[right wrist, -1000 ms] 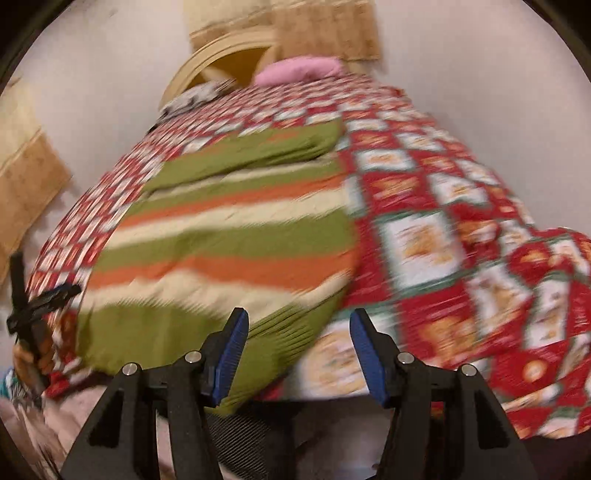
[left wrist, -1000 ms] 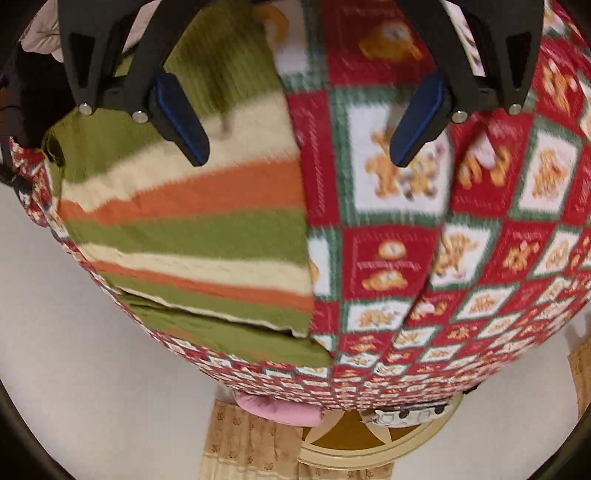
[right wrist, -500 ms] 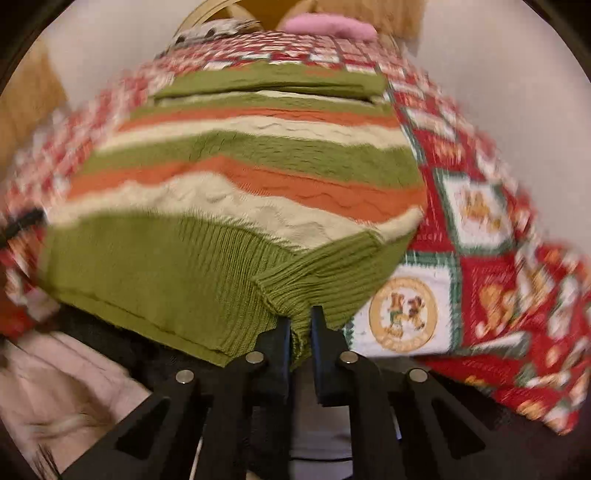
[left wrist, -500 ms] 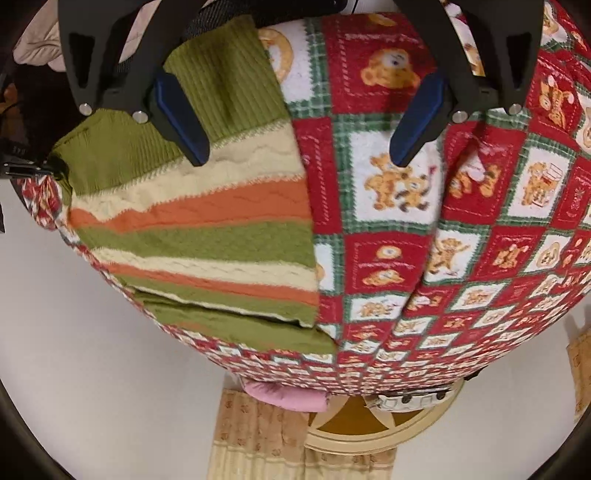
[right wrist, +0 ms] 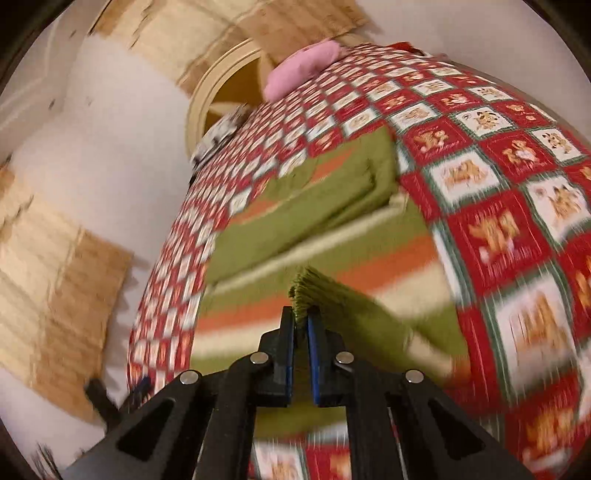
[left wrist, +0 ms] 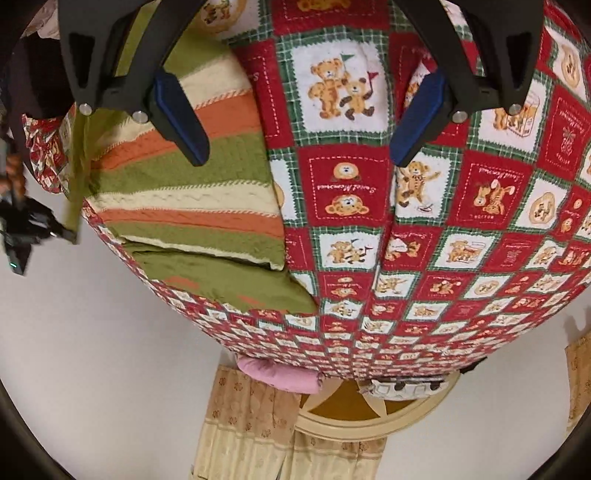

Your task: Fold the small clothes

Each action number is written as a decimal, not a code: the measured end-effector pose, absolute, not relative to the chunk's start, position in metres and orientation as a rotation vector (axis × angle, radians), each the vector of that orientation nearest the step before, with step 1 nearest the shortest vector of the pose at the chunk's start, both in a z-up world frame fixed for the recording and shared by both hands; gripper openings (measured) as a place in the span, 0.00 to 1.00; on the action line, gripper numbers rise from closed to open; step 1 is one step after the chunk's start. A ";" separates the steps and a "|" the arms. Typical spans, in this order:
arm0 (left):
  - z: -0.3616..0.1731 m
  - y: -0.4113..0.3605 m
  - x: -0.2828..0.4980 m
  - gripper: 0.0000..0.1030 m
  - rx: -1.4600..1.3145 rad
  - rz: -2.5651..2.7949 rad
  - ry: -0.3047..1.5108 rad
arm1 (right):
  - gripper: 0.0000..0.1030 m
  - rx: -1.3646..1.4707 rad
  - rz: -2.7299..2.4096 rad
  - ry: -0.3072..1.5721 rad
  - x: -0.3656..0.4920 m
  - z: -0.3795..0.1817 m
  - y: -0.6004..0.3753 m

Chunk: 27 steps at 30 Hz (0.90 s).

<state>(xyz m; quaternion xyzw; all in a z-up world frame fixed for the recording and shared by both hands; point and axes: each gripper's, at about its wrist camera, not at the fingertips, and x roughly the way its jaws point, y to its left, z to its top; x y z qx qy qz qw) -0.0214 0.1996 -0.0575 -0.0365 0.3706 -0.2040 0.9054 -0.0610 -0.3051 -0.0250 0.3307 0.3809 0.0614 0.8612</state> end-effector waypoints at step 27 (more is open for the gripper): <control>-0.093 0.103 0.055 0.74 -0.080 -0.615 0.889 | 0.60 0.481 -0.081 0.617 -0.101 -0.033 -0.308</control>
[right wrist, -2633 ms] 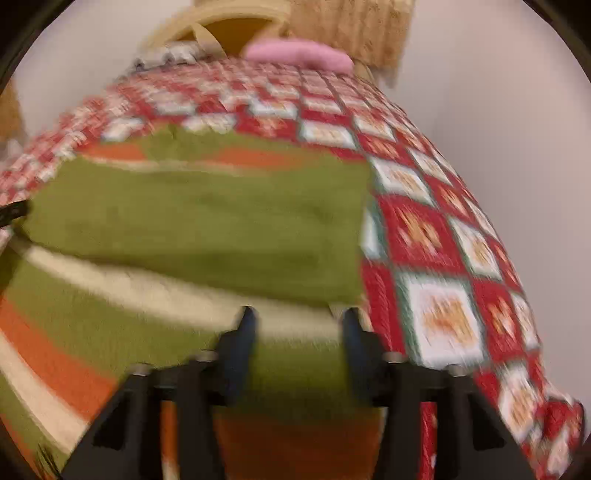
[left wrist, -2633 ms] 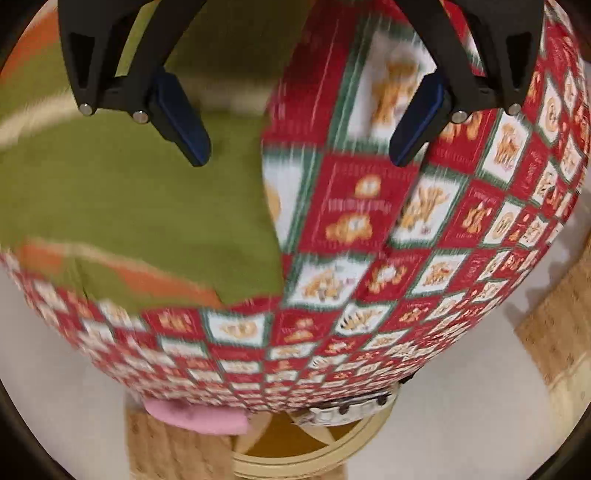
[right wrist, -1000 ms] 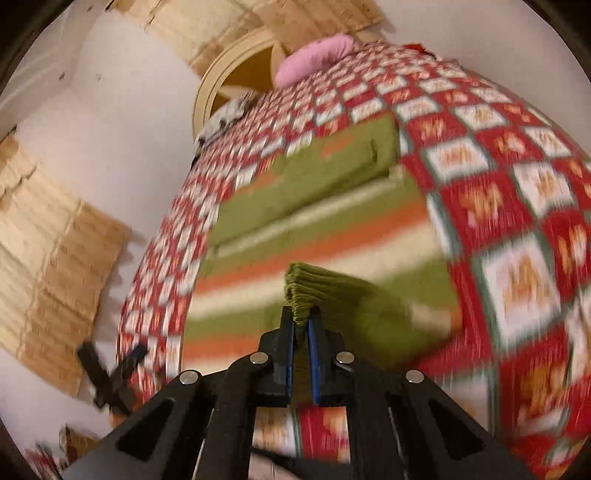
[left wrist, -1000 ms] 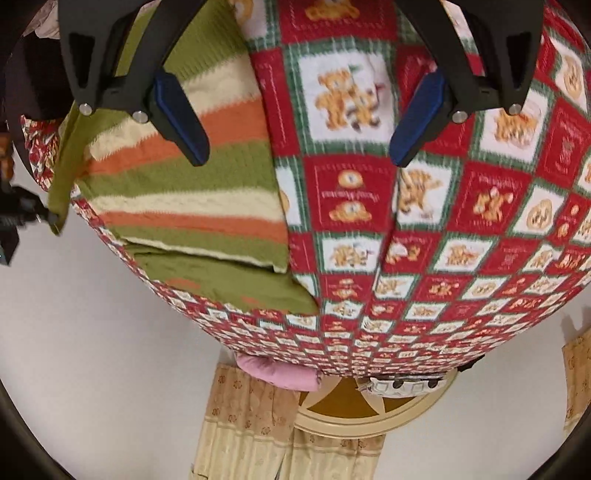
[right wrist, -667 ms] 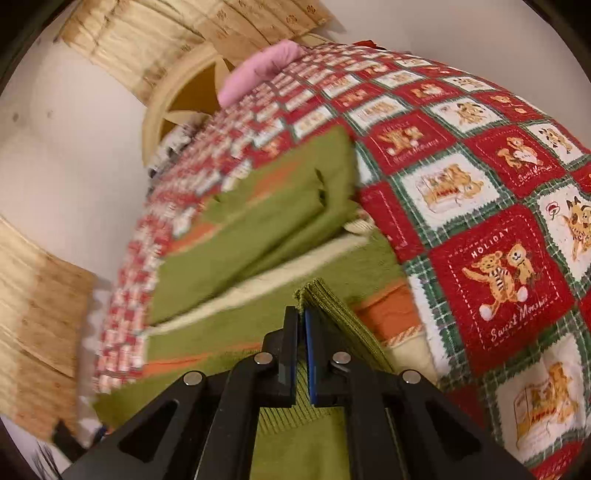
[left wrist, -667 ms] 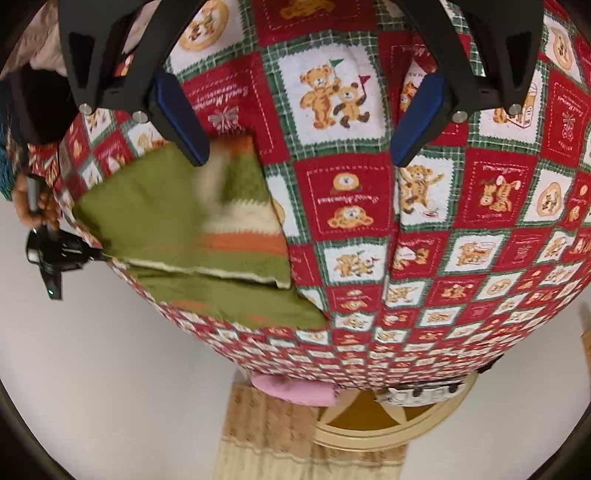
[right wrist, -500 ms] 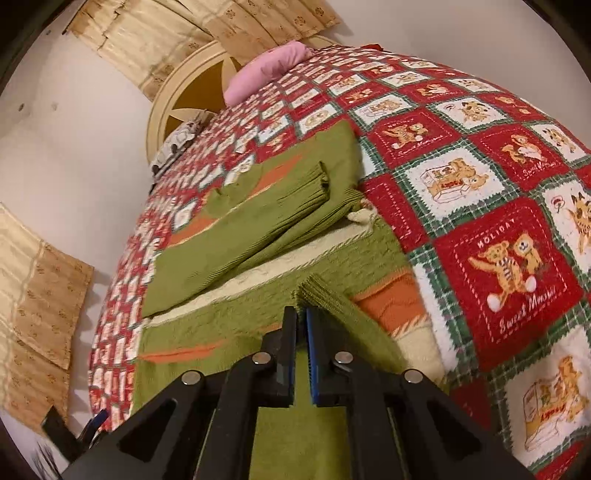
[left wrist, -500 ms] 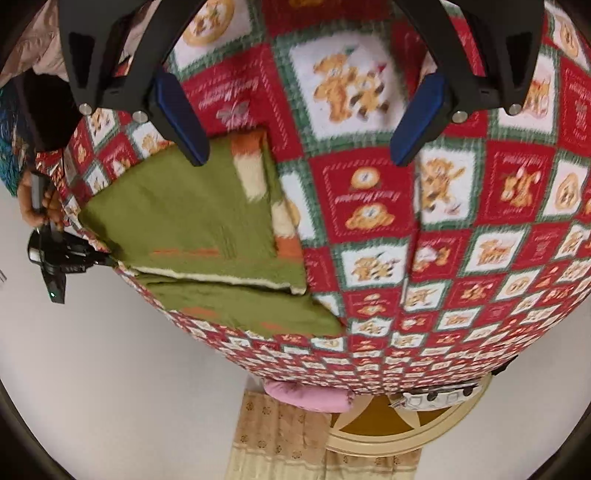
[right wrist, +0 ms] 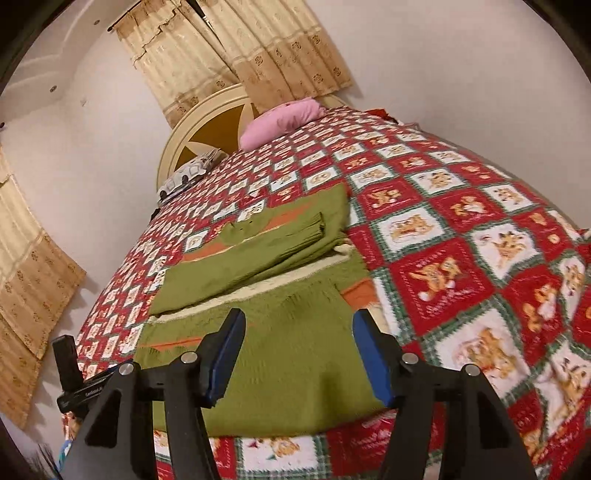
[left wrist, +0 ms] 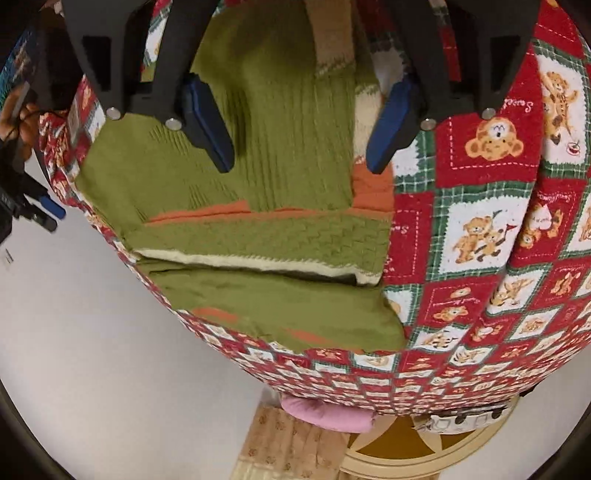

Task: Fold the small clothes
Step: 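Grasp the ribbed hem of the sweater with both grippers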

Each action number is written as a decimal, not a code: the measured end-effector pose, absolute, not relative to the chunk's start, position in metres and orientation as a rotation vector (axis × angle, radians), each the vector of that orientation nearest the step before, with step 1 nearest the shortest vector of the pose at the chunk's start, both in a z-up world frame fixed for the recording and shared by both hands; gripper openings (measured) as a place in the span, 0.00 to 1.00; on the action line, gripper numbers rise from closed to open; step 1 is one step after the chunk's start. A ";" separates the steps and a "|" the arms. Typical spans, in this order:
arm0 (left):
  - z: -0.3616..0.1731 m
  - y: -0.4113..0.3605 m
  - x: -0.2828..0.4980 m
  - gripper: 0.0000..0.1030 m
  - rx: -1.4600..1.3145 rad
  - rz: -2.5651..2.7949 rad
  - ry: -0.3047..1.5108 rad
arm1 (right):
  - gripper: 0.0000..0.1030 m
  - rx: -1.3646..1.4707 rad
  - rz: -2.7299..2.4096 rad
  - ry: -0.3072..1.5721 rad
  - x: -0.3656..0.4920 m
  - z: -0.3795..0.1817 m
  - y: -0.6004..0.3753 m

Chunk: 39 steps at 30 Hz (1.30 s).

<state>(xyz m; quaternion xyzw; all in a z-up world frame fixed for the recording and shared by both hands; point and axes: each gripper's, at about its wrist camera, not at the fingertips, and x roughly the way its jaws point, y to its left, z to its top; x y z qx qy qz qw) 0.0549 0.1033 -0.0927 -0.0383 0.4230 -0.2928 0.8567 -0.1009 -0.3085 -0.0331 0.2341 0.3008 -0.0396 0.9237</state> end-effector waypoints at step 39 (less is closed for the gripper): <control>-0.097 0.085 0.064 0.25 -0.210 -0.598 0.931 | 0.09 -0.061 -0.049 0.833 -0.025 -0.082 -0.255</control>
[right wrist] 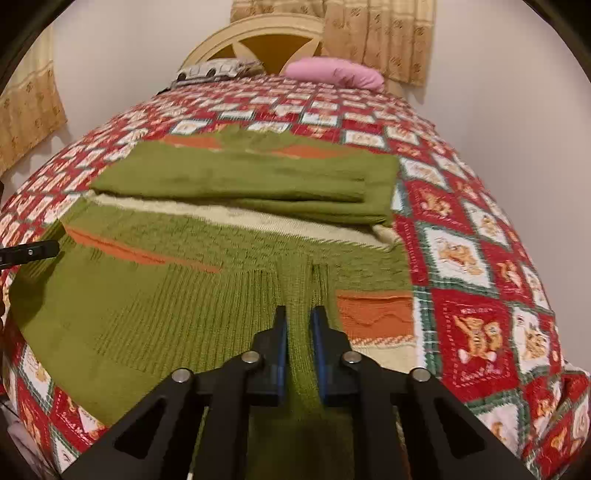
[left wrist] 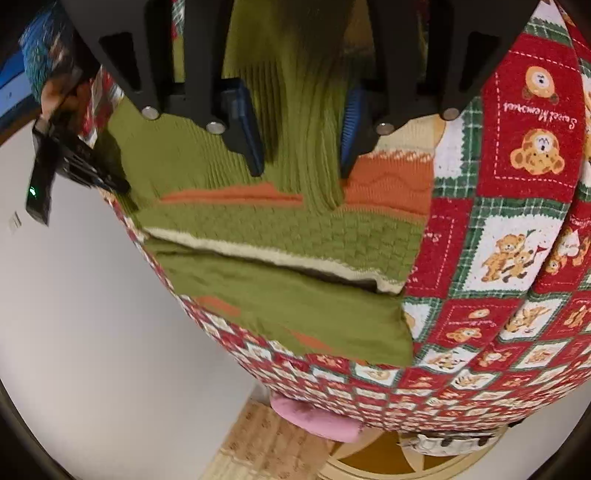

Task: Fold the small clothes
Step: 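Grasp the ribbed hem of the sweater with both grippers, then lift the hem with both grippers, lay it over the collar, and release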

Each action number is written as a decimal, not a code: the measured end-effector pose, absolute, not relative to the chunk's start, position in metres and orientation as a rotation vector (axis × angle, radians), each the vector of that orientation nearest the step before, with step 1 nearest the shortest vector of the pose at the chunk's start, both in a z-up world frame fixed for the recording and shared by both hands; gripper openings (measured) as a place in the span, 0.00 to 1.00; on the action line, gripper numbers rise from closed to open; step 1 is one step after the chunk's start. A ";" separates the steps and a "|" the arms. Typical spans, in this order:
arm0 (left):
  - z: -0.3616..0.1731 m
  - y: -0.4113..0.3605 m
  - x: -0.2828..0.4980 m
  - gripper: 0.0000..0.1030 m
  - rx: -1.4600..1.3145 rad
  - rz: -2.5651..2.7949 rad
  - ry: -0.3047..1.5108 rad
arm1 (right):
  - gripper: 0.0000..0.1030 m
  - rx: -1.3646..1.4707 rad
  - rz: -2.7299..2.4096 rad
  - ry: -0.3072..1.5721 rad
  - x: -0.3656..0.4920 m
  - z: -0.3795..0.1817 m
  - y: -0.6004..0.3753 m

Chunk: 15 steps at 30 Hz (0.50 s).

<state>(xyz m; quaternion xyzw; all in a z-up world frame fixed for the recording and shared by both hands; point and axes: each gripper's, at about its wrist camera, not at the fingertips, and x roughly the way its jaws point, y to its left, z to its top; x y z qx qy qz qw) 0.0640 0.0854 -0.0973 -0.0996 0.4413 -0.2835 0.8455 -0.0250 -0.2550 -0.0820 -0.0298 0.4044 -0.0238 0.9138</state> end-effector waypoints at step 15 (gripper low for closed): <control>-0.040 0.085 0.070 0.10 -0.187 -0.503 0.766 | 0.09 -0.039 -0.191 0.552 -0.055 -0.003 -0.238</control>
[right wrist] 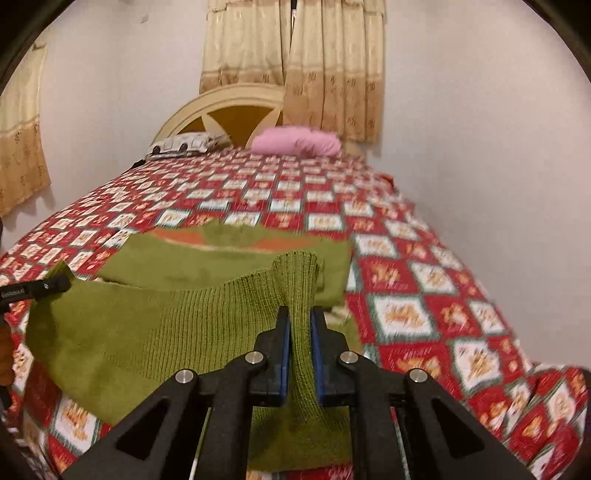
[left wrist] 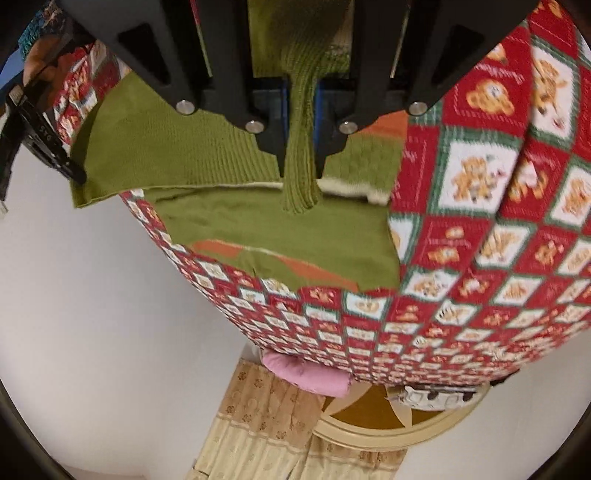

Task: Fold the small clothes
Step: 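Lift the hem with both grippers, lay it over the collar, and release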

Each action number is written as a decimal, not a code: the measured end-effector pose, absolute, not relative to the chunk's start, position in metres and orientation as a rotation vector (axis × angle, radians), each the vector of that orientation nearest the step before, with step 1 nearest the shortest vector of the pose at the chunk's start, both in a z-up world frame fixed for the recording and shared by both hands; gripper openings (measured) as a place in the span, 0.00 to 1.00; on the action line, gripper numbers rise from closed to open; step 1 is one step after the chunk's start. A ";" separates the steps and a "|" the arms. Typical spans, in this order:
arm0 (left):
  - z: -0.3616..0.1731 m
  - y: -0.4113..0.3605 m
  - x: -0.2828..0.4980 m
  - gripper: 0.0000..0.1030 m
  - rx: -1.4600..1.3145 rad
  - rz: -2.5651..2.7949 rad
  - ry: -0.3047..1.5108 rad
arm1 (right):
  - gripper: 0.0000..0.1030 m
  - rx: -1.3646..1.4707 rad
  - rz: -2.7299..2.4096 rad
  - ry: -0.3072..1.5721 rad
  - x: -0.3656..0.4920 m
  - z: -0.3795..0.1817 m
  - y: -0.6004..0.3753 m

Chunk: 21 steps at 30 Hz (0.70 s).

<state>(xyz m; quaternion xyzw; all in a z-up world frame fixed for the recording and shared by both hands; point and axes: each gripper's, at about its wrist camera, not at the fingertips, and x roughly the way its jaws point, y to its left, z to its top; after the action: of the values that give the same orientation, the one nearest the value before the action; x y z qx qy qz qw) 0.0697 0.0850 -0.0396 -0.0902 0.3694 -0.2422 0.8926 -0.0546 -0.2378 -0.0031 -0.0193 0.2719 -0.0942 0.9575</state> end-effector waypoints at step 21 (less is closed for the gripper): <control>-0.018 0.056 0.176 0.10 -0.228 -0.409 0.737 | 0.09 -0.096 -0.213 0.507 0.050 0.021 -0.245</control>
<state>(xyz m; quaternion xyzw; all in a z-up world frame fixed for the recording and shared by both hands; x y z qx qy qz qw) 0.1758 0.0564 -0.0176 -0.1106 0.3567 -0.1979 0.9063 0.0495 -0.2451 0.0205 -0.0475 0.2500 -0.1052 0.9613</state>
